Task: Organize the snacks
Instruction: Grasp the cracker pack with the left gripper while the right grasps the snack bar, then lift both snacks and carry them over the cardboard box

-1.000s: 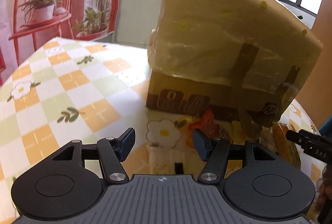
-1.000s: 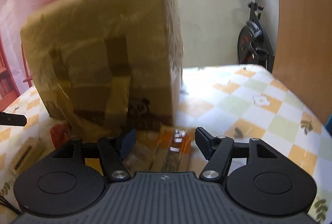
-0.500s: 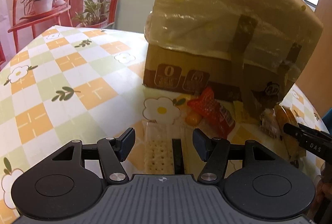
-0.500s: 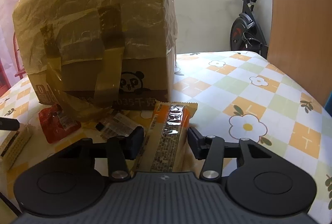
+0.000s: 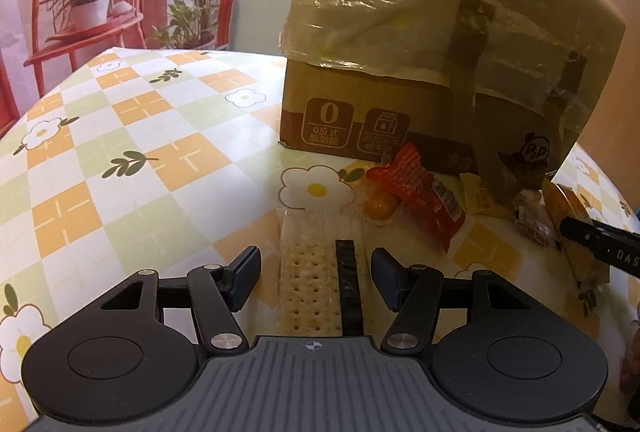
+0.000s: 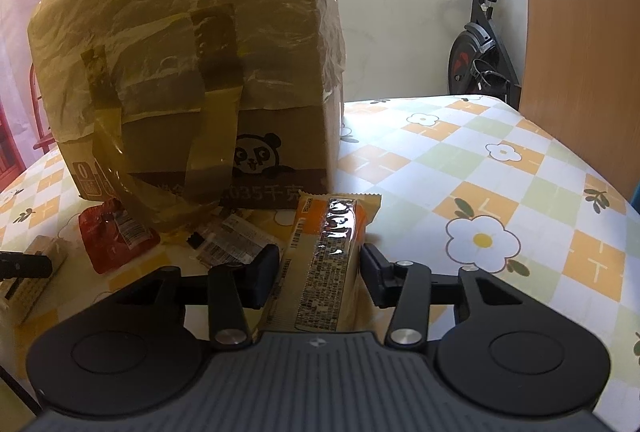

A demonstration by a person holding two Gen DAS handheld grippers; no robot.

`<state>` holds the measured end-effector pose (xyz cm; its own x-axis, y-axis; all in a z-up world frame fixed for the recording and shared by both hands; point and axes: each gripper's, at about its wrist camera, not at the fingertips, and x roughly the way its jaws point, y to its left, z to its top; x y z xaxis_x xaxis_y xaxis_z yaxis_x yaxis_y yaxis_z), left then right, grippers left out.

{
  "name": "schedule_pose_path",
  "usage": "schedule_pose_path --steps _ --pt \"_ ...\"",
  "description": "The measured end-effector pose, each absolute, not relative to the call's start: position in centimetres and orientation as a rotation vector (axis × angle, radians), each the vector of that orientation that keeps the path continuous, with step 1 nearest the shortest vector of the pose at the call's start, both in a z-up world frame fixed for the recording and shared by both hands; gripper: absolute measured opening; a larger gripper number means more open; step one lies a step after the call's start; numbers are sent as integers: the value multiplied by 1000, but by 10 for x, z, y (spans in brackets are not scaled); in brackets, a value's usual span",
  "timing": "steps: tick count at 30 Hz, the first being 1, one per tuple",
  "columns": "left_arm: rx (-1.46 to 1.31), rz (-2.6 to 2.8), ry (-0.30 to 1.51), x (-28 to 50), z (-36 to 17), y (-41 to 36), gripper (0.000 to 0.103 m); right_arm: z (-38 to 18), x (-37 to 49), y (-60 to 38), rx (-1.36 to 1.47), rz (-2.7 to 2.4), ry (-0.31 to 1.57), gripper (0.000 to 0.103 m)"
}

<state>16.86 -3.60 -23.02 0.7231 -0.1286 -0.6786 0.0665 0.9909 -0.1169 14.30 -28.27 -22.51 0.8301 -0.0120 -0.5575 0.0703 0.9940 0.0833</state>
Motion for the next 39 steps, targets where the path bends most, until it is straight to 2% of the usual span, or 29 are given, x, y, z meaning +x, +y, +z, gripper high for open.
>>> schedule_pose_path --steps 8,9,10,11,31,39 --pt "-46 -102 741 161 -231 -45 63 -226 144 -284 115 -44 588 48" --pt "-49 -102 740 160 -231 -45 61 -226 144 -284 117 -43 588 48" --pt "-53 -102 738 160 -231 -44 51 -226 144 -284 119 -43 588 48" --pt "-58 -103 737 161 -230 -44 49 -226 144 -284 120 -43 588 48" --pt "-94 -146 698 157 -217 -38 49 -229 149 -289 169 -24 620 50" --pt "-115 -164 611 159 -177 -19 49 -218 141 -298 206 -14 603 44"
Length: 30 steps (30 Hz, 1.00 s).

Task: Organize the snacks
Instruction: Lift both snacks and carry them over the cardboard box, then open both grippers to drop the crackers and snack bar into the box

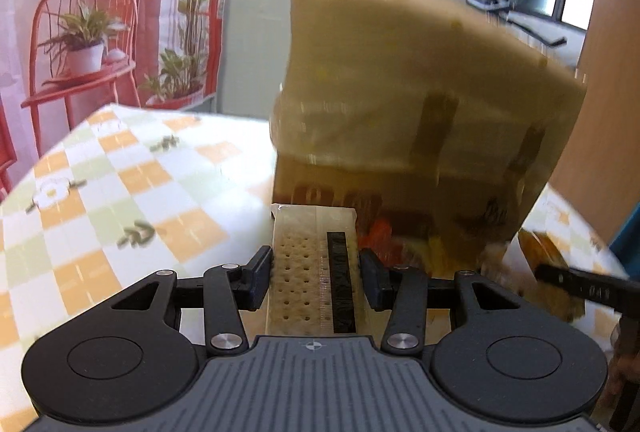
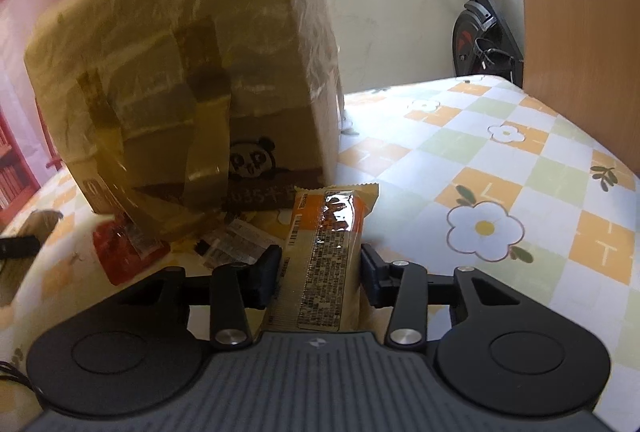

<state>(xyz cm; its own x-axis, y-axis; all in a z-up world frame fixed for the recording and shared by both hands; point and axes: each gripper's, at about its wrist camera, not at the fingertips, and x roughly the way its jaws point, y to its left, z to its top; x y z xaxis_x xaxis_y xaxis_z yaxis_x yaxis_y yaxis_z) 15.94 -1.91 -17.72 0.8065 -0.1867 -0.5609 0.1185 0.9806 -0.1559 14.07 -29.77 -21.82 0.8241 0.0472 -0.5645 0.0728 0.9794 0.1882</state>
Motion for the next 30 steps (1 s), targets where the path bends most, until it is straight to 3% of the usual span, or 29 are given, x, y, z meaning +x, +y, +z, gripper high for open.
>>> schedule_pose_path --steps 8,18,30 --pt "-151 -193 517 168 -129 -14 49 -172 115 -304 264 -29 482 44" --pt "-76 -280 347 196 -52 -36 49 -75 111 -308 284 -1 239 44" --pt "-66 -264 331 284 -16 -71 49 -11 226 -283 140 107 263 44"
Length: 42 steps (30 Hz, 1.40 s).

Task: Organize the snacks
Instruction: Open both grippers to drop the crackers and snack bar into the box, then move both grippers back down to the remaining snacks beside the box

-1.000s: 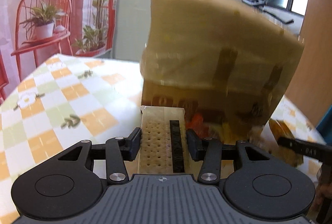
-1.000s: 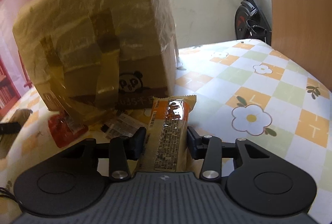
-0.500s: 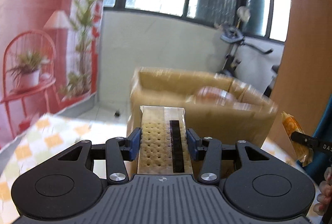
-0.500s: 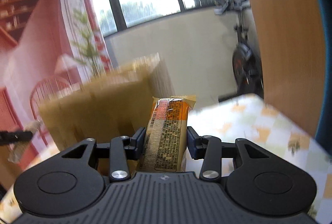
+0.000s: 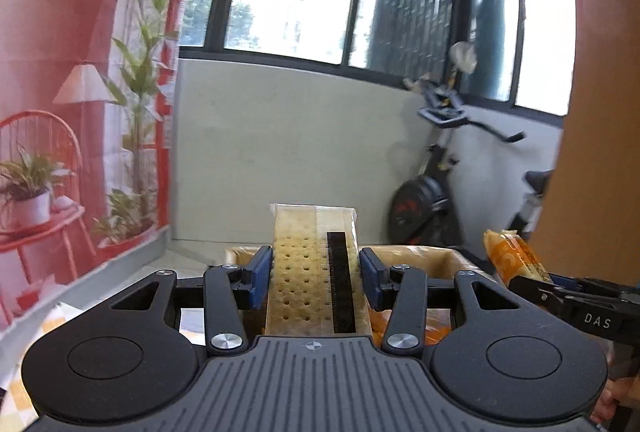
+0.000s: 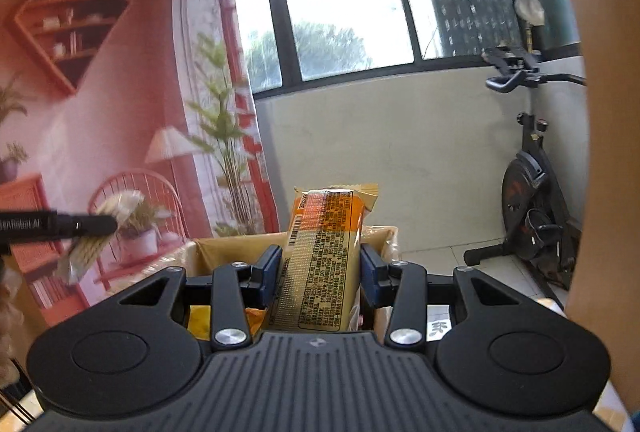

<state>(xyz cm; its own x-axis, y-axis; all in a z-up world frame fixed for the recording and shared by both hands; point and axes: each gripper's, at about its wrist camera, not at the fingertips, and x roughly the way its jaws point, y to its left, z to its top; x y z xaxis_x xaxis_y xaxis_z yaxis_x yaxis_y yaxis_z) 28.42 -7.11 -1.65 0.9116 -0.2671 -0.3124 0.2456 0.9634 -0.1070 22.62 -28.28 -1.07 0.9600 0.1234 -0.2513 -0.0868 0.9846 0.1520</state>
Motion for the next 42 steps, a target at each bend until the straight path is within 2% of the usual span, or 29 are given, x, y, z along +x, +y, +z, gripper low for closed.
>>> schedule_pose_path --steps 7,15,17,18,19,20,21,42 --pt "-9 -214 425 329 -36 -80 49 -30 293 -283 140 78 390 44" --pt "14 -209 470 341 -45 -75 49 -43 306 -283 99 69 439 45" --pt "17 -209 483 343 -46 -74 51 -44 306 -282 91 74 449 47" --pt "18 -209 490 344 -46 -73 55 -44 306 -281 84 74 450 47" --pt "19 -208 489 343 -46 -72 60 -43 304 -281 77 72 446 51" --pt "23 -206 484 343 -46 -71 61 -42 302 -280 70 67 437 57" --pt "30 -206 479 341 -44 -71 61 -41 300 -280 66 63 429 58" --pt "-9 -235 428 271 -22 -18 61 -26 225 -288 55 69 315 58"
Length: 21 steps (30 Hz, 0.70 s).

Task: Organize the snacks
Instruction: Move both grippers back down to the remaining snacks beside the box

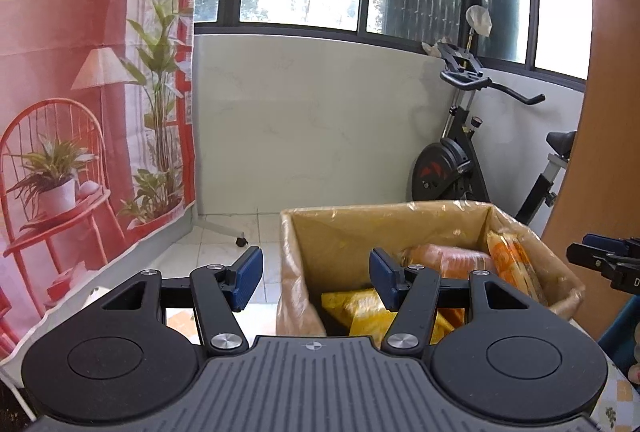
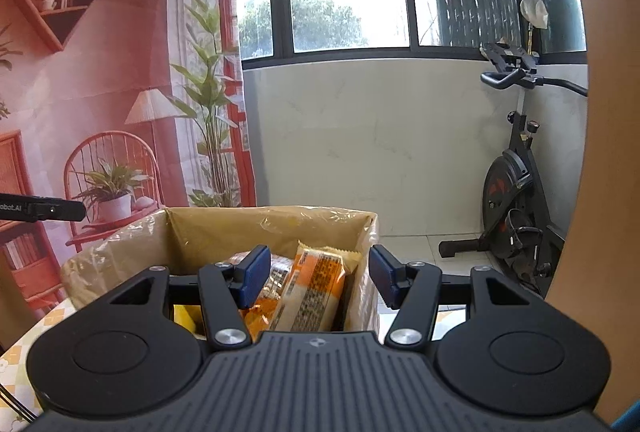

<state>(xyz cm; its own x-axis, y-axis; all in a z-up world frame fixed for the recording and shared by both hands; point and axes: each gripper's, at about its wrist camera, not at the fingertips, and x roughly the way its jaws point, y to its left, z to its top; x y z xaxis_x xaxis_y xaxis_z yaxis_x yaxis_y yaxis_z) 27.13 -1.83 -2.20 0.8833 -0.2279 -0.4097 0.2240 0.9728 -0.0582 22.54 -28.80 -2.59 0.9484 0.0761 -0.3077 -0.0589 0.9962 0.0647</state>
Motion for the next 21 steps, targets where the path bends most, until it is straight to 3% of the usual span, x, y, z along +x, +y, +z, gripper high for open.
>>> schedule_pose_path --steps 21 --pt "-102 -255 607 227 -120 4 61 -108 163 -291 49 116 392 58"
